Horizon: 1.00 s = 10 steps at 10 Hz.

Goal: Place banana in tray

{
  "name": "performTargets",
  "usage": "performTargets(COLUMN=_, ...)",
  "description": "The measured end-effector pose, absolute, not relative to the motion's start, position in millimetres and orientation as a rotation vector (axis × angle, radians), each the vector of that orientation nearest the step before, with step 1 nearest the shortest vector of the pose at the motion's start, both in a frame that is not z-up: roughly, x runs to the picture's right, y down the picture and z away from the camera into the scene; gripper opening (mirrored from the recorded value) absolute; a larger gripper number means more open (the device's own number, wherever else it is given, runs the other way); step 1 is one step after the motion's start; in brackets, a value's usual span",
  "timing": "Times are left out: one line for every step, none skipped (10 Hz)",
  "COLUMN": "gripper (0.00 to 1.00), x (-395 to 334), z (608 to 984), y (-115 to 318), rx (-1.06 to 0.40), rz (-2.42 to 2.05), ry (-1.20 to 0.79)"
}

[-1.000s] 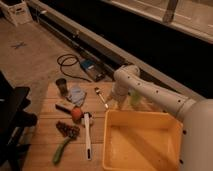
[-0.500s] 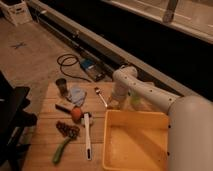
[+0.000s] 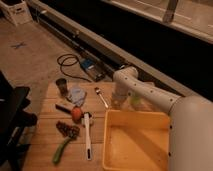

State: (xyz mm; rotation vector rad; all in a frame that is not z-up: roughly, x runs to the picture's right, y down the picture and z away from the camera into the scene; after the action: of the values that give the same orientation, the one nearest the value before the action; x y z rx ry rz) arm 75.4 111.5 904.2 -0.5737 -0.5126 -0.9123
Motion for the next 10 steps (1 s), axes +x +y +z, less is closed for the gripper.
performTargets(gripper=0.00, x=78, z=901, y=111, rx=-0.564, rz=-0.908, ry=-0.511)
performTargets(gripper=0.00, x=77, z=898, y=109, rx=-0.551, rz=-0.908, ry=-0.514)
performTargets(gripper=0.00, x=74, z=895, y=106, rx=-0.537, rz=-0.908, ry=-0.518)
performTargets(gripper=0.00, x=74, z=890, y=102, rx=-0.517, rz=-0.904, ry=-0.522)
performTargets(gripper=0.00, x=76, z=884, y=96, rx=-0.496, rz=-0.900, ry=-0.528)
performTargets(gripper=0.00, x=75, z=877, y=88, rx=-0.470, rz=-0.897, ry=-0.537)
performTargets(gripper=0.00, x=73, z=865, y=75, rx=-0.442, rz=-0.894, ry=-0.546)
performTargets(gripper=0.00, x=73, z=854, y=65, rx=-0.424, rz=-0.889, ry=-0.549)
performTargets(gripper=0.00, x=76, z=841, y=55, rx=-0.405, rz=-0.882, ry=-0.548)
performTargets(gripper=0.00, x=78, z=828, y=48, rx=-0.388, rz=-0.879, ry=-0.547)
